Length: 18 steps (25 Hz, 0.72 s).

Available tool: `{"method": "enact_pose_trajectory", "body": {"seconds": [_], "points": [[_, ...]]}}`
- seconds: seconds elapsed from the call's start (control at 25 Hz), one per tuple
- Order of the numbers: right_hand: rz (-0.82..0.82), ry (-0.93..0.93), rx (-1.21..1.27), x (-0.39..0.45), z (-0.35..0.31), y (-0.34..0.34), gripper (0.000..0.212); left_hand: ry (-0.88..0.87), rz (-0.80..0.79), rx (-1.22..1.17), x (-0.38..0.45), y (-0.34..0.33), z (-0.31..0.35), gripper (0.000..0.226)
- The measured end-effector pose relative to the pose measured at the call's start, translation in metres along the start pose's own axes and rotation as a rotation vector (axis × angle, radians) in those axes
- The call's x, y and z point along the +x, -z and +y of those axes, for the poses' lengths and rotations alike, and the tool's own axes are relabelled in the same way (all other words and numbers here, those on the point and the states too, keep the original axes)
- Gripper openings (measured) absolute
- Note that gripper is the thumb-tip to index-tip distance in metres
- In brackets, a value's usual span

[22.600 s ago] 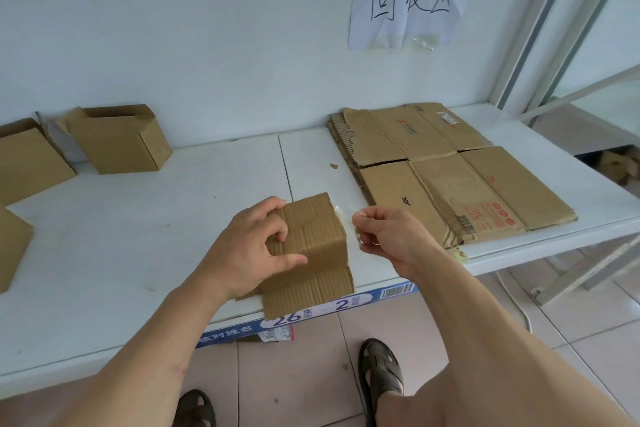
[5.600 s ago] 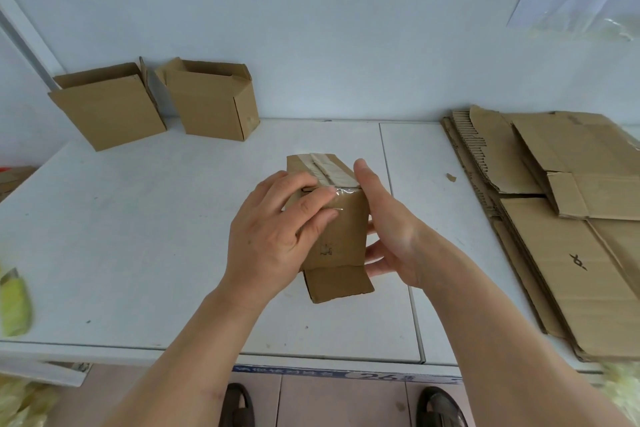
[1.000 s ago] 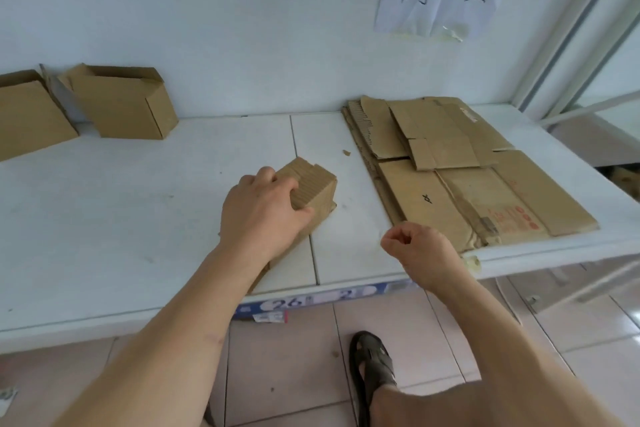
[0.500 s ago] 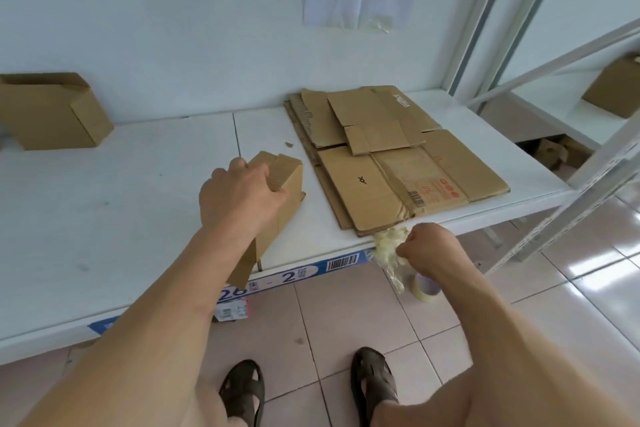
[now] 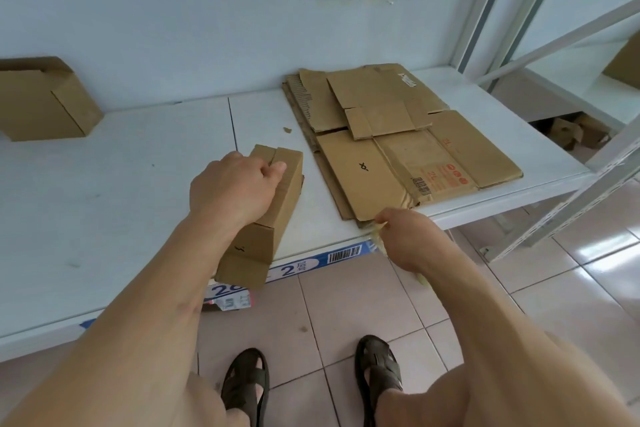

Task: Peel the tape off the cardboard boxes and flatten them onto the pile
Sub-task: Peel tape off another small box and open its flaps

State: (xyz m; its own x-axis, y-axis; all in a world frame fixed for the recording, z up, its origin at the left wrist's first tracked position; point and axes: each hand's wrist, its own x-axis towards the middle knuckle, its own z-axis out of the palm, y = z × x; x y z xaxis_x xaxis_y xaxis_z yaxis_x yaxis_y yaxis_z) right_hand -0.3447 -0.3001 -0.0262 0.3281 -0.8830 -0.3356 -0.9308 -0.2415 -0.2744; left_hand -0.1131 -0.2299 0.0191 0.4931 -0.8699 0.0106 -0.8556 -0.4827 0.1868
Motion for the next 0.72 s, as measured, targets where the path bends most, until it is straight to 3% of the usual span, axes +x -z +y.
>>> {"method": "enact_pose_trajectory", "body": {"seconds": [0.12,0.24,0.32,0.36,0.44,0.52,0.6,0.72], "points": [[0.118,0.032,-0.262,-0.011,-0.014,0.0,0.028,-0.038,0.018,-0.089,-0.001,-0.002,-0.01,0.04],[0.21,0.023,-0.302,-0.013,-0.025,0.0,0.023,-0.036,0.027,-0.191,-0.001,-0.005,-0.018,0.035],[0.276,0.12,-0.271,-0.012,-0.036,-0.001,0.022,-0.02,0.017,-0.251,-0.002,-0.009,-0.017,0.039],[0.31,0.215,-0.205,-0.013,-0.044,-0.001,0.022,-0.009,0.017,-0.271,-0.002,-0.011,-0.017,0.043],[0.288,0.367,0.157,-0.016,-0.06,-0.001,0.029,0.006,0.03,-0.289,-0.001,-0.013,-0.014,0.048],[0.128,0.46,0.496,-0.016,-0.076,-0.005,0.055,0.038,0.039,-0.308,0.003,-0.015,-0.011,0.05],[0.031,0.481,0.575,-0.012,-0.083,-0.013,0.075,0.071,0.03,-0.29,0.008,-0.013,-0.01,0.047],[-0.037,0.417,0.742,0.0,-0.082,-0.013,0.063,0.095,0.02,-0.267,0.016,-0.01,-0.012,0.04]]}}
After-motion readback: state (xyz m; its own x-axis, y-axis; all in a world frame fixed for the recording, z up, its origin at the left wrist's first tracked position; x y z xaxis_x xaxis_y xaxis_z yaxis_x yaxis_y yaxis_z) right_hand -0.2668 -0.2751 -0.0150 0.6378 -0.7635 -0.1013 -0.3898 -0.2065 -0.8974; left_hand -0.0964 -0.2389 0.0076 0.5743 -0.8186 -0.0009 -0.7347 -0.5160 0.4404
